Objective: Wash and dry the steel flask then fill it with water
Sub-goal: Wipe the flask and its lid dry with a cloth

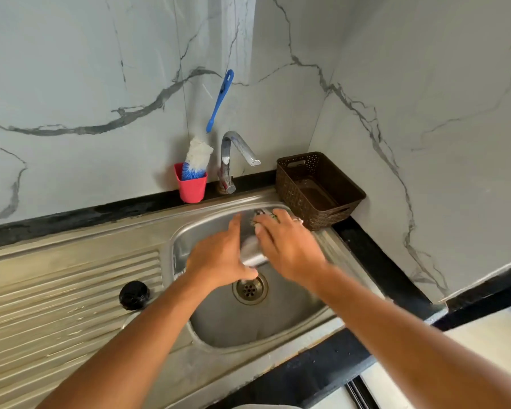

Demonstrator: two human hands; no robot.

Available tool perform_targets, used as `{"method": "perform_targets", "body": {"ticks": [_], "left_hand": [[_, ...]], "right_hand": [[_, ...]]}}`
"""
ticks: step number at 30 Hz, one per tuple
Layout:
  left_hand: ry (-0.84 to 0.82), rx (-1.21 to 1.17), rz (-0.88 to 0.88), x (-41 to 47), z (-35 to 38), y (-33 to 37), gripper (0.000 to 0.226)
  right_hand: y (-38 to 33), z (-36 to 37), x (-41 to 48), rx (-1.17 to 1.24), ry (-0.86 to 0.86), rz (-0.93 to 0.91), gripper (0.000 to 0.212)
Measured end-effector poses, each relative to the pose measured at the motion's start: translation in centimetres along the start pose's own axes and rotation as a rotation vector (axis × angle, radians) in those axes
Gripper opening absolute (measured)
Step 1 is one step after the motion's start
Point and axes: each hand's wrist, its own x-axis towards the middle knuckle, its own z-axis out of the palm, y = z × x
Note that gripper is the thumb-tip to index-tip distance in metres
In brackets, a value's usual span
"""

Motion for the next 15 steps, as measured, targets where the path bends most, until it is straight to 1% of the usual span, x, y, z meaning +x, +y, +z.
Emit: {"method": "perform_targets", "body": {"ticks": [1,3,4,5,6,7,9,10,11,12,13,15], "left_hand": [[0.000,-0.022,-0.025,0.0,0.0,-0.2,0.135],[0.038,-0.003,-0.010,-0.3,0.1,0.0,0.136],[0.067,0.030,0.025,-0.5,0.2,0.1,0.137],[0.083,0.080,0.061,-0.8,0.3,0.4,0.139],[0.097,0.139,0.094,-1.1,0.4,0.8,0.140],[0.117,0.184,0.127,-1.4,0.6,1.3,0.140],[0.151,0.208,0.177,-1.8,0.7,2.2,0.141],[0.155,0.208,0.180,-1.7,0.5,2.7,0.141],[0.150,0.194,0.169,-1.5,0.4,2.8,0.142],[0.138,0.168,0.150,-1.3,0.3,2.6,0.143],[0.124,0.144,0.127,-1.1,0.1,2.3,0.144],[0.089,0.106,0.054,-0.4,0.1,1.3,0.145]], "right_hand": [[-0.7,1.0,-1.5,-0.048,0.050,-0.043,0.041],[-1.5,2.1,-3.3,-0.103,0.070,-0.073,0.048],[-1.4,2.1,-3.0,-0.093,0.079,-0.074,0.047],[-1.0,1.5,-2.5,-0.063,0.087,-0.037,0.044],[-0.4,0.8,-1.3,-0.027,0.042,0.019,0.042],[0.4,-0.1,0.2,-0.030,-0.058,0.055,0.039],[2.0,-1.9,3.4,-0.067,-0.398,0.087,0.033],[2.6,-2.7,4.5,-0.049,-0.500,0.104,0.030],[3.0,-3.1,5.0,-0.014,-0.538,0.125,0.029],[3.1,-3.1,5.2,0.018,-0.491,0.106,0.028],[2.9,-3.0,4.7,-0.001,-0.382,0.070,0.027],[1.4,-1.5,1.7,0.078,-0.004,0.036,0.030]]}}
